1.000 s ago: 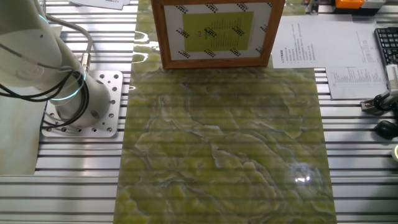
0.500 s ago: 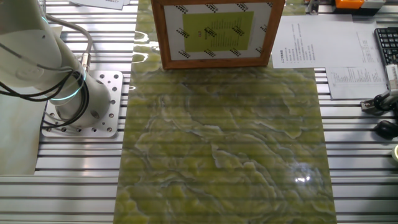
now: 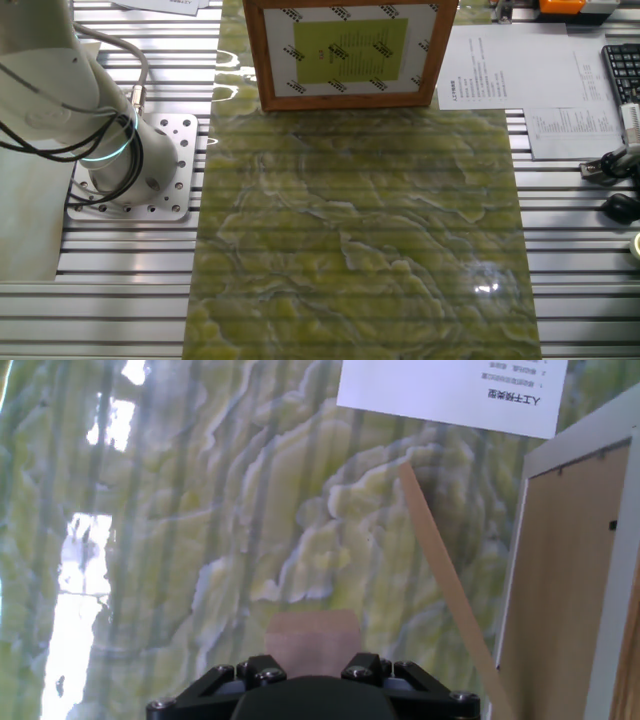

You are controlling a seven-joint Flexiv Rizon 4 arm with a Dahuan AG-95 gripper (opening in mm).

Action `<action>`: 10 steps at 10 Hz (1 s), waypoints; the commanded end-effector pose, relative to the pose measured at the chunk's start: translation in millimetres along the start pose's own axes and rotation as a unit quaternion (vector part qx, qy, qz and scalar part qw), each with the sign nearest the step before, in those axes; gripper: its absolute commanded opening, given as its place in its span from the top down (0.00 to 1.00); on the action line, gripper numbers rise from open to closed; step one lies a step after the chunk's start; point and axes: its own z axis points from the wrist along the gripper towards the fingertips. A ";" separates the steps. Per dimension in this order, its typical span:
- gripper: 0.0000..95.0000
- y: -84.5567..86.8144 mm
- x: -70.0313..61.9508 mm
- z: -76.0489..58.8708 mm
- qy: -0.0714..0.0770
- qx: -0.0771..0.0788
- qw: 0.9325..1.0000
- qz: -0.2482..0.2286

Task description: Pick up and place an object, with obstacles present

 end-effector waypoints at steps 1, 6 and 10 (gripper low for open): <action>1.00 2.9 -5.2 12.0 0.003 0.003 1.000 0.004; 1.00 9.8 -9.1 51.2 0.000 0.007 1.000 0.009; 1.00 9.8 -9.7 70.9 -0.010 0.012 1.000 0.004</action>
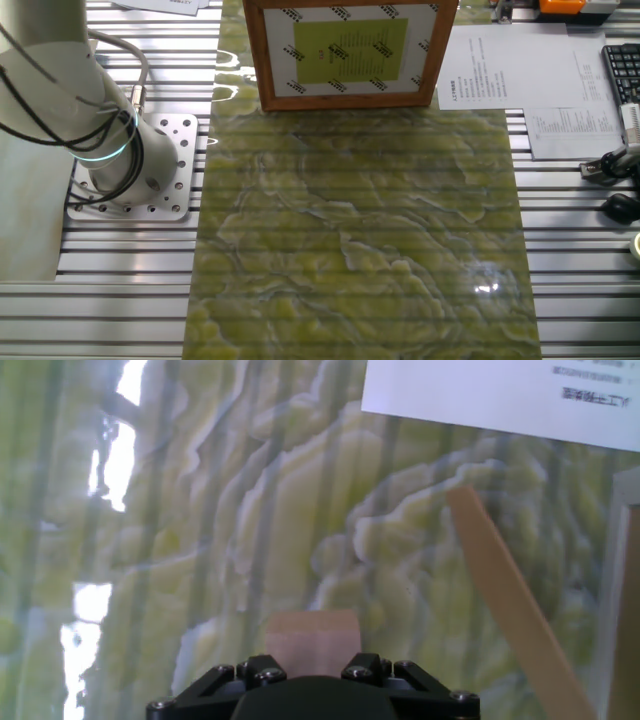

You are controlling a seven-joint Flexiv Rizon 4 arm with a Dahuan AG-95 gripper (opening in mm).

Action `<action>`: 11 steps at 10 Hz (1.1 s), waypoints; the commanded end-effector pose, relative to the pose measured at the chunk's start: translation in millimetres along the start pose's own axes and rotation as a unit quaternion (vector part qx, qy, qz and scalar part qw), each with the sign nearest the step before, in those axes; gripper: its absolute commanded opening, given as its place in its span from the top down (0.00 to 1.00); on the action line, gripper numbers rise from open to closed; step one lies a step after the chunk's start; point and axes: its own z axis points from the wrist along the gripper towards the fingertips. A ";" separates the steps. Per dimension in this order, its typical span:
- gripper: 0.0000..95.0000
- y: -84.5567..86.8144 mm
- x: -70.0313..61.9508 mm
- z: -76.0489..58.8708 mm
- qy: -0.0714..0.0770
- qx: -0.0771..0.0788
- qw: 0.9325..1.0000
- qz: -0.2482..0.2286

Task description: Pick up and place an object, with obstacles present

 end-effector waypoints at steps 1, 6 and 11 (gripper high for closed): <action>1.00 -0.9 1.5 0.0 0.002 0.002 1.000 -0.003; 0.80 -0.1 1.9 9.8 -0.001 0.005 1.000 -0.003; 0.00 -0.2 2.2 9.4 0.000 0.004 1.000 -0.021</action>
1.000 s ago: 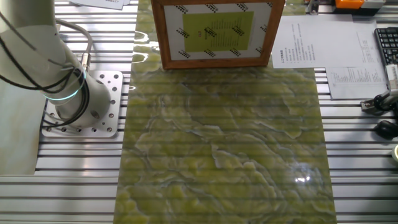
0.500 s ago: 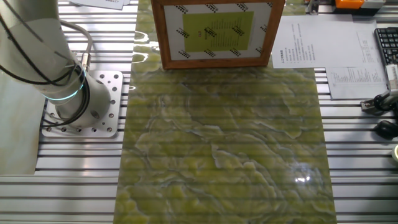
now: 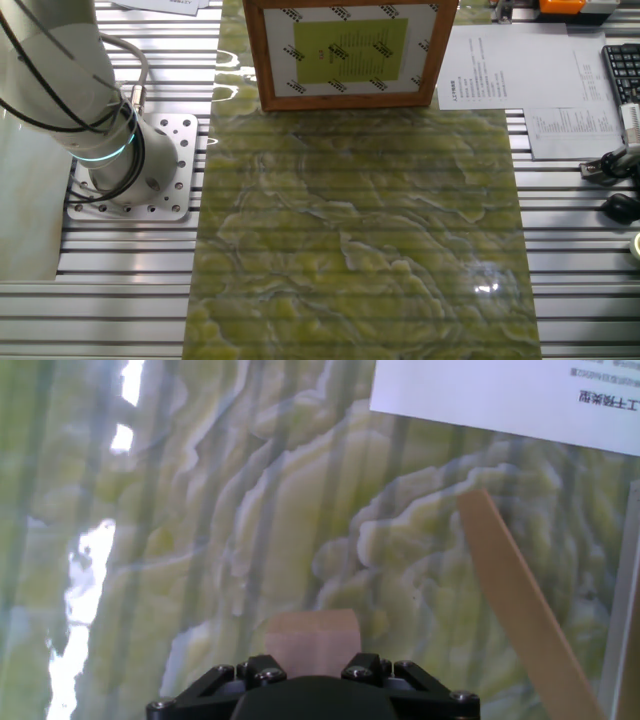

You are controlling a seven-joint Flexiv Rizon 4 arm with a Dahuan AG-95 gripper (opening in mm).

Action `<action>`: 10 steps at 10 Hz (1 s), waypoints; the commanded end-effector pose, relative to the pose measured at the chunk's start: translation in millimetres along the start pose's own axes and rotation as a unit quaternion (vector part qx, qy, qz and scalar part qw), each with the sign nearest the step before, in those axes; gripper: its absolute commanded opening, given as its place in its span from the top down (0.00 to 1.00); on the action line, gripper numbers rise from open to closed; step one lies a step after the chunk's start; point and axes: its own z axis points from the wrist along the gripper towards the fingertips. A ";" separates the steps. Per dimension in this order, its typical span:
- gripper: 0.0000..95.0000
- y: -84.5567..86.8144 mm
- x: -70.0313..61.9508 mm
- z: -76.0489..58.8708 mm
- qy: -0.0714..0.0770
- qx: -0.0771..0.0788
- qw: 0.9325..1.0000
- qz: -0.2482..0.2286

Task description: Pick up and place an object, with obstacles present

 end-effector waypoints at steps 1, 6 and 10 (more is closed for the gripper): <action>0.00 0.3 0.1 -0.8 0.001 -0.001 1.000 0.001; 0.00 -0.9 0.8 -38.5 0.003 -0.007 1.000 0.001; 0.60 -2.9 3.1 -67.2 0.001 -0.014 1.000 0.014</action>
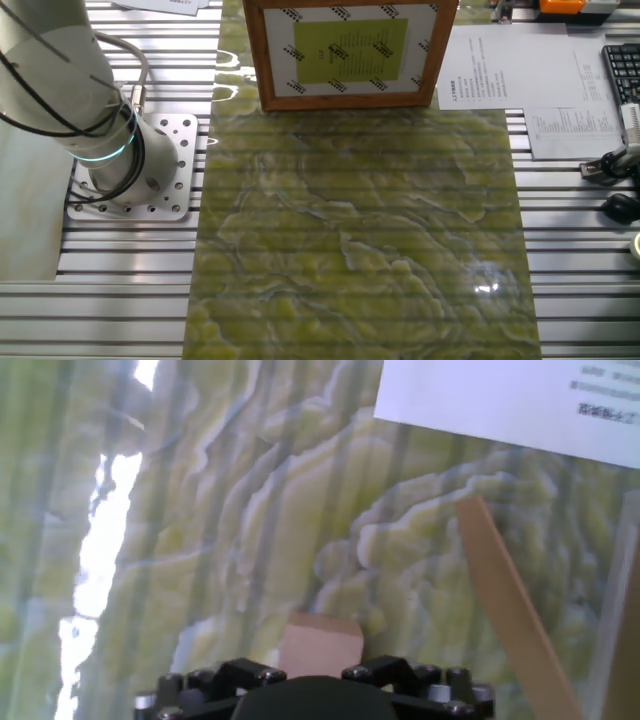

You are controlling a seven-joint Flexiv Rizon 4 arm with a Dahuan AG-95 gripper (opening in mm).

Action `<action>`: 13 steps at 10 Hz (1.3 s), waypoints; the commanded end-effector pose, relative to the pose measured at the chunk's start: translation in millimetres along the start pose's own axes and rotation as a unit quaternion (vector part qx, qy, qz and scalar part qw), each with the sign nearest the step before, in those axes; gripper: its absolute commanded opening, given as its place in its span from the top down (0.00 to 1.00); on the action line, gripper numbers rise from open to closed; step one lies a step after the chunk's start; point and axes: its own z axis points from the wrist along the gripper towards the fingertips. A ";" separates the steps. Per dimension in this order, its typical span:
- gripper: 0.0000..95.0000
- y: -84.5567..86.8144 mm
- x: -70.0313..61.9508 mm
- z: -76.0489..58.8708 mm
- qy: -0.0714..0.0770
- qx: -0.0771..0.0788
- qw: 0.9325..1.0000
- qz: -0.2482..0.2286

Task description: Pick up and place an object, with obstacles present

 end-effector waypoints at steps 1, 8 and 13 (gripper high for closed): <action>0.60 0.0 3.0 -13.3 0.000 -0.006 1.000 0.006; 1.00 1.9 10.7 -46.8 -0.002 -0.008 1.000 0.016; 1.00 3.2 8.3 -52.3 0.008 0.023 1.000 0.003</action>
